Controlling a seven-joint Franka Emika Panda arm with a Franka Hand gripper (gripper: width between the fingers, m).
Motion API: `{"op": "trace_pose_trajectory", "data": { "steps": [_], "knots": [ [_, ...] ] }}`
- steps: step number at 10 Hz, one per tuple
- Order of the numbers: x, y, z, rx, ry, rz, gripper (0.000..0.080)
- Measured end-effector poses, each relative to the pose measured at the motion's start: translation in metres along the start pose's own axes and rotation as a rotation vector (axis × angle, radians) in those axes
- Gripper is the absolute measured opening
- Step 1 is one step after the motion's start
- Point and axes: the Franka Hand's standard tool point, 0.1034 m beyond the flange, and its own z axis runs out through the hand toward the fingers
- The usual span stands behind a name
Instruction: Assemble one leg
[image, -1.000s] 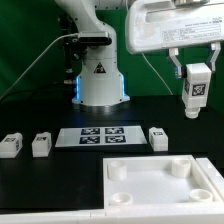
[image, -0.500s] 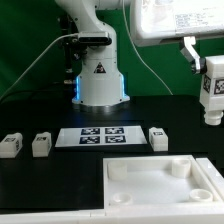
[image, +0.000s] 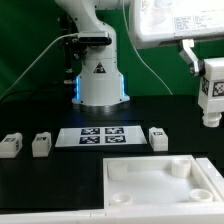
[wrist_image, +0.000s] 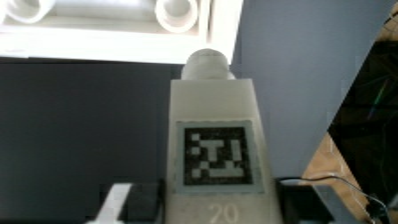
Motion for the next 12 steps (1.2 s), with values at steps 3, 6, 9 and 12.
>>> {"op": "trace_pose_trajectory", "data": {
  "steps": [3,6,9,12],
  "knots": [
    [-0.005,0.005,0.015,-0.001,-0.004,0.005,0.0294],
    [-0.005,0.005,0.015,0.001,-0.005,0.017,0.0294],
    [-0.005,0.005,0.015,0.001,-0.005,0.017,0.0294],
    [-0.011,-0.001,0.026,0.009,0.035,0.019,0.0294]
  ]
}}
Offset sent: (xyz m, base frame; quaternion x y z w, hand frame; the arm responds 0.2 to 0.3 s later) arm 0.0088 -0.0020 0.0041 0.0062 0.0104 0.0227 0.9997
